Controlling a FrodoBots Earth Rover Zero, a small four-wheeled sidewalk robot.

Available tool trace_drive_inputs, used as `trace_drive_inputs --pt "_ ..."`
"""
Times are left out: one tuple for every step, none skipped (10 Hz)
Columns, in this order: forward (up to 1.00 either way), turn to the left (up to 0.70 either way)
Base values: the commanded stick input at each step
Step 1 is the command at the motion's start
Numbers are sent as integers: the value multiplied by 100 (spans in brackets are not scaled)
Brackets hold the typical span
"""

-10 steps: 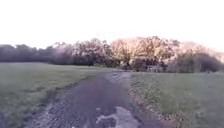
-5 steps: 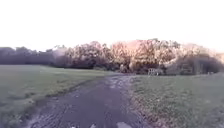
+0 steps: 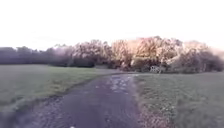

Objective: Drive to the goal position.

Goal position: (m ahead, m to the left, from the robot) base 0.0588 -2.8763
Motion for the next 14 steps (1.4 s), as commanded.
trace_drive_inputs --pt "70 0" --pt "70 0" --pt "70 0" --pt "70 0" --pt "70 0" --pt "70 0" --pt "70 0" --pt "70 0" --pt "70 0" --pt "70 0" --pt "70 0" --pt "70 0" --pt "70 0" --pt "70 -35"
